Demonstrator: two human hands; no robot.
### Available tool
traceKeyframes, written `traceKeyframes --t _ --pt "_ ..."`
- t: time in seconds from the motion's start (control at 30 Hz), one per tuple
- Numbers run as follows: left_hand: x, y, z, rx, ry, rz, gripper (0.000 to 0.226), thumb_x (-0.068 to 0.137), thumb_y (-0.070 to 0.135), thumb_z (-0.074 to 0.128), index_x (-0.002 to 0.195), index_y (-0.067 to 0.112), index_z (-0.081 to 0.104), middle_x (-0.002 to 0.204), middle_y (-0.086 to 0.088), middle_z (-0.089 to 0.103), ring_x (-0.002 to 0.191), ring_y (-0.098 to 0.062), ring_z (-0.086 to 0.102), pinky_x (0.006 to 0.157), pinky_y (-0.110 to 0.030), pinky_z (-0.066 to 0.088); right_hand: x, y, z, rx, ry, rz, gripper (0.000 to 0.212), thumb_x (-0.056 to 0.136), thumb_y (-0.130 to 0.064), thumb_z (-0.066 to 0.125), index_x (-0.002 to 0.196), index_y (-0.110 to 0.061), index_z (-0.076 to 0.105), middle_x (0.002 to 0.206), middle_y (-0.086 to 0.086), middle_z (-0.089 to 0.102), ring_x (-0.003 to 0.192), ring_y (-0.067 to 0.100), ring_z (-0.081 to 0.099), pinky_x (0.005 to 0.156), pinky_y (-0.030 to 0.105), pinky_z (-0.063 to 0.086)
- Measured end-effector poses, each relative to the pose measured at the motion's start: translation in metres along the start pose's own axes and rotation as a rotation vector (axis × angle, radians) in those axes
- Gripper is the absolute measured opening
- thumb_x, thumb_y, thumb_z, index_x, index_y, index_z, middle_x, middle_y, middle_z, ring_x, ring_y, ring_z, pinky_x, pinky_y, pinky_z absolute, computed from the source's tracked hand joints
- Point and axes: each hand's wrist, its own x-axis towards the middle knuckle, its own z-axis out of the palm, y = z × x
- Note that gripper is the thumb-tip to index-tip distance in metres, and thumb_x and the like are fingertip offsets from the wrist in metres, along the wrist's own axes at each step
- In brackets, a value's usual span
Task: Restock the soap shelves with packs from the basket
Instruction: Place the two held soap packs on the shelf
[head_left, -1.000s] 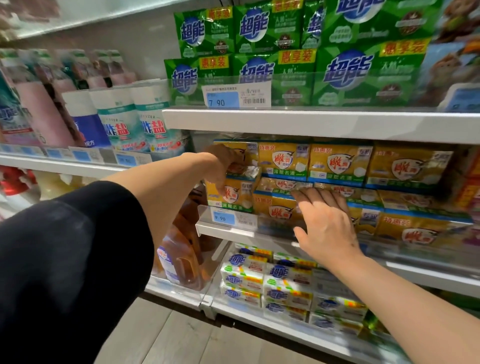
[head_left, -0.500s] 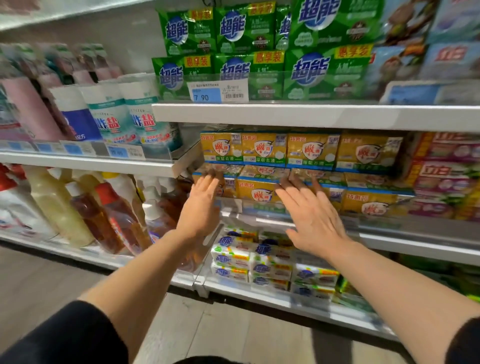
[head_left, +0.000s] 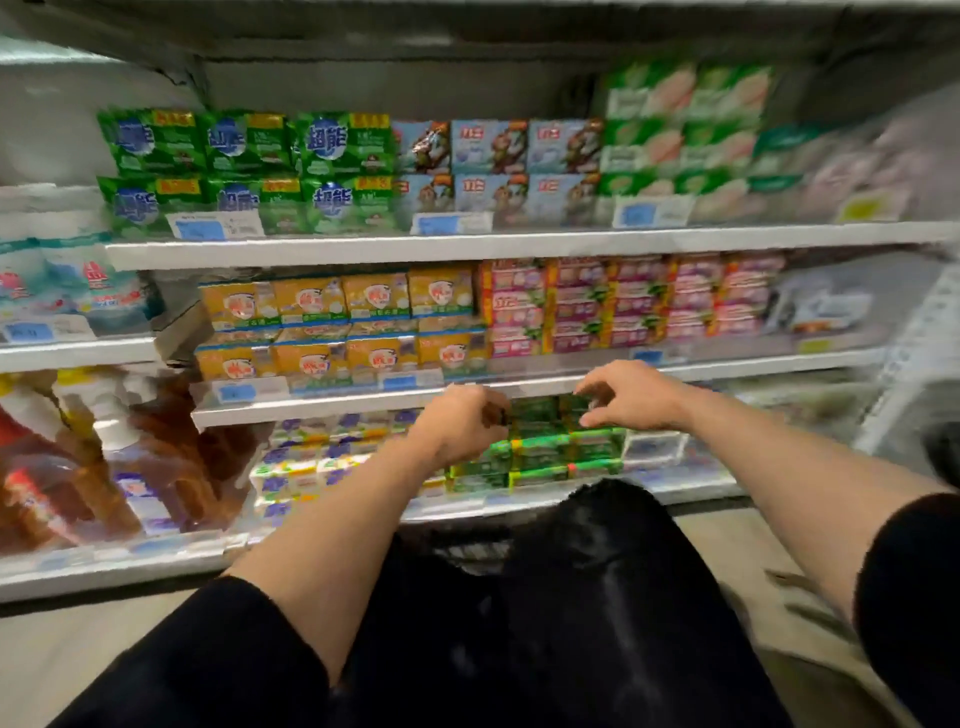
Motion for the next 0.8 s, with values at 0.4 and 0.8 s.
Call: traceKeyframes --t 0.4,0.8 --pt "0.066 0.269 0.101 -0.015 -0.167 0.521 0.040 0.091 0.030 0.063 0.129 0.015 0.060 0.117 -0.005 0.068 0.106 -0.022 0.064 0.090 -0.029 0.048 -0.221 0.178 -0.044 -0.004 0.492 0.419 0.023 0.084 -0.019 0.066 0.103 -0.008 0.072 0.096 0.009 0.073 0.093 0.024 0.066 0.086 0.033 0.049" --pt "0.089 0.444 0.240 -0.148 -0.254 0.952 0.037 0.086 0.033 0.068 0.113 0.007 0.068 0.114 -0.014 0.067 0.112 -0.028 0.058 0.096 -0.030 0.037 -0.390 0.323 -0.014 0.008 0.757 0.977 0.022 0.077 -0.017 0.069 0.097 -0.012 0.071 0.092 0.009 0.073 0.090 0.029 0.068 0.080 0.037 0.053"
